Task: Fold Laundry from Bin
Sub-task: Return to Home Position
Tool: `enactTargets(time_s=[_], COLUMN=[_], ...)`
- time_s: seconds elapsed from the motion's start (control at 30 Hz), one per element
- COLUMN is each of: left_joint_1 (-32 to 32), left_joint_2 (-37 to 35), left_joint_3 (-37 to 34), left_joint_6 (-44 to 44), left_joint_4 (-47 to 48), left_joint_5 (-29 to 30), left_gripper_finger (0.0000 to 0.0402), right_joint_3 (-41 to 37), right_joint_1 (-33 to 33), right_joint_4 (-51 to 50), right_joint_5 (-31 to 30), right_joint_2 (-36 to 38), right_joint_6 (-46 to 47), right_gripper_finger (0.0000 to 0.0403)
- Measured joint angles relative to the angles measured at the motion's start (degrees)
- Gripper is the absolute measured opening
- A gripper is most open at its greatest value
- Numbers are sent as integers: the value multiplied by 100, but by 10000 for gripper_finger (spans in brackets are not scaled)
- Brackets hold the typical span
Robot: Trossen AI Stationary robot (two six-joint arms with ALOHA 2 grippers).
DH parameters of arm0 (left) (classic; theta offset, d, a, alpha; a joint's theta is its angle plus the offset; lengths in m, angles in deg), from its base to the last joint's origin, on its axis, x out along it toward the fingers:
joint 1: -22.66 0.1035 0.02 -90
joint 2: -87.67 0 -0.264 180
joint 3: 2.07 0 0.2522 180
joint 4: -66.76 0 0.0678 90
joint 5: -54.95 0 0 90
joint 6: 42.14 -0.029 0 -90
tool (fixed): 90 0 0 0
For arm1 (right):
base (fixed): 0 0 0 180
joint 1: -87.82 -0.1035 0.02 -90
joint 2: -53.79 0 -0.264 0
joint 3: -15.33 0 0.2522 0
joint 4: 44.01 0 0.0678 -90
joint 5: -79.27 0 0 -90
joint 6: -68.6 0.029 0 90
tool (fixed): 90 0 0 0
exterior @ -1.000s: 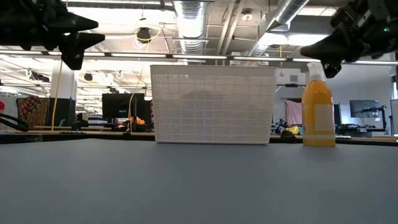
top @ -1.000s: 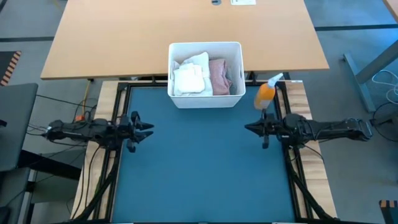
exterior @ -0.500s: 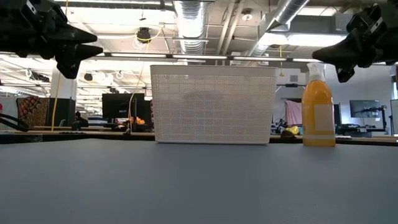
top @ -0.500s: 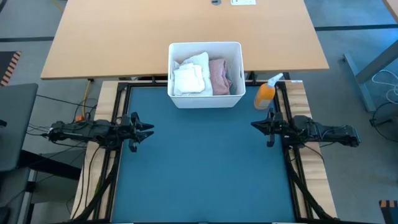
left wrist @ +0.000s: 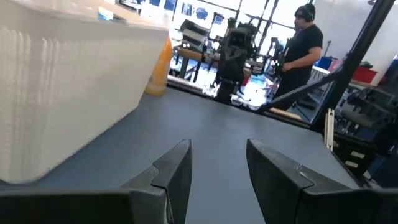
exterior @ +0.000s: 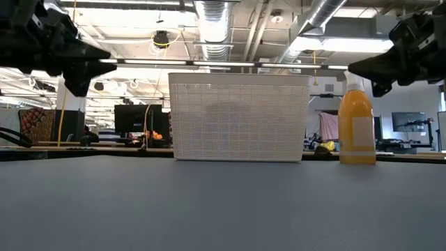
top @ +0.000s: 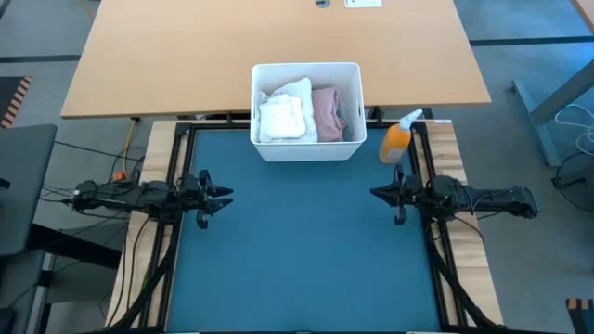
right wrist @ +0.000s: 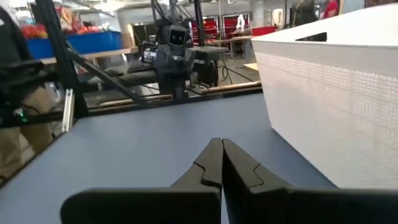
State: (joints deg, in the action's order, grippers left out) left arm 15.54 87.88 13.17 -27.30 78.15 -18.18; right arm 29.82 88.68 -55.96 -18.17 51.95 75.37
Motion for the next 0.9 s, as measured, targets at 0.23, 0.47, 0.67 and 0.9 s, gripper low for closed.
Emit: enactTargets(time_s=[0.23,0.47,0.67,0.9], left_joint_1=[5,7,7,7], left_joint_2=[153,199,199,199], left_joint_3=[-85,-89,-92,-96], left_joint_6=[-430,-1162,-1219,-1217], left_joint_4=[-120,-126,-128,-131], left_joint_5=[-264,-352,-348,-341], left_gripper_finger=[141,141,141,141], right_joint_3=[-4,-13,-13,-13], right_joint_1=[1,1,1,1], right_joint_4=[-31,35,39,39], right_joint_5=[20,9,6,2], right_joint_2=[-102,-121,-119,-119], right_joint_6=[-237,-232,-230,-230], right_gripper_finger=[31,36,37,37])
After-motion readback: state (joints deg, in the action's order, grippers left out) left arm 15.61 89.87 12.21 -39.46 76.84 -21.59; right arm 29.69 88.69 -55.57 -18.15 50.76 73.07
